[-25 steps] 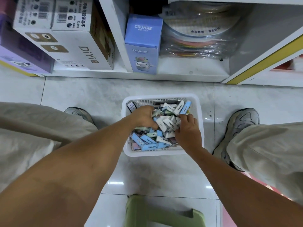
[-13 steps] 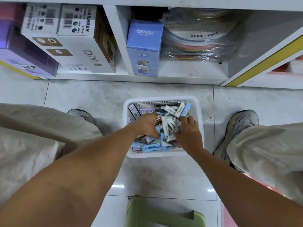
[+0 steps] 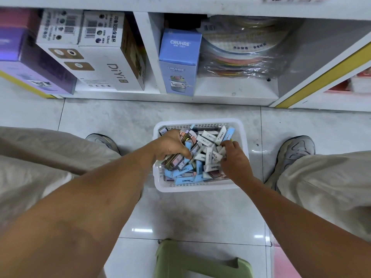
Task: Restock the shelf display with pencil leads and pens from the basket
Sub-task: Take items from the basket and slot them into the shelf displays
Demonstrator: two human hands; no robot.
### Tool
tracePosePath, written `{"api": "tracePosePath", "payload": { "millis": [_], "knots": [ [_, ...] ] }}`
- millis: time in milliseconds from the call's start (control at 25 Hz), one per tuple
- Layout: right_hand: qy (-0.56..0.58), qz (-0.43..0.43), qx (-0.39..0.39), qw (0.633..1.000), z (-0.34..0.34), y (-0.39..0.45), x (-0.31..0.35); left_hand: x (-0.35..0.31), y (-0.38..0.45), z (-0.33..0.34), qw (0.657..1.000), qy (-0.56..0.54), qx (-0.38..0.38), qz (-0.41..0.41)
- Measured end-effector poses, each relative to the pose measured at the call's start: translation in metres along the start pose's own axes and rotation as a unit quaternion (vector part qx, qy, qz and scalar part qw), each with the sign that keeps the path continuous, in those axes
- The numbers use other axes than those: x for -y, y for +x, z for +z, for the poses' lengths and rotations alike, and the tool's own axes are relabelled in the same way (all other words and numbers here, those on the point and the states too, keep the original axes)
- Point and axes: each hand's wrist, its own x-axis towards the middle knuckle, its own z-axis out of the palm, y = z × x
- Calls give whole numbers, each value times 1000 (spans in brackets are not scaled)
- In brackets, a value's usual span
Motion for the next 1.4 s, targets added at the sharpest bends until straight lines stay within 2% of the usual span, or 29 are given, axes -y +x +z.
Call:
{"api": "tracePosePath", "payload": {
  "millis": [200, 400, 520, 640, 720, 840, 960, 1080, 1200, 1320, 1360, 1400],
  "knots": [
    [-12, 29, 43, 999, -6, 0, 5, -6, -6, -1, 1000, 6, -22, 3],
    [-6, 9, 2, 1000, -19, 1, 24, -16, -17, -6, 999, -20, -40, 3],
    [139, 22, 38, 989, -27, 4, 44, -16, -21, 2, 998, -51, -38, 27],
    [322, 69, 90, 940, -30, 2, 55, -18, -20, 16, 995, -59, -15, 73],
    [372, 92, 97, 918, -29, 3, 55, -20, -18, 23, 994, -49, -19, 94],
    [384, 121, 98, 910, -29, 6, 47, -20, -14, 28, 995, -58, -14, 82],
    [391, 107, 152, 902, -25, 6, 41, -19, -11, 30, 994, -96, 29, 41],
    [322, 85, 116, 936, -16, 7, 36, -20, -9, 31, 985, -165, 55, 13],
    [278, 115, 85, 950, -18, 8, 31, -19, -11, 26, 980, -194, 34, -1],
    [176, 92, 70, 978, -33, 7, 32, -27, -21, 16, 979, -202, 33, 8],
    [212, 94, 69, 970, -43, 7, 38, -32, -27, 12, 978, -202, 37, 19],
    [290, 105, 79, 948, -54, 8, 46, -39, -34, 9, 977, -206, 43, 33]
  ]
}}
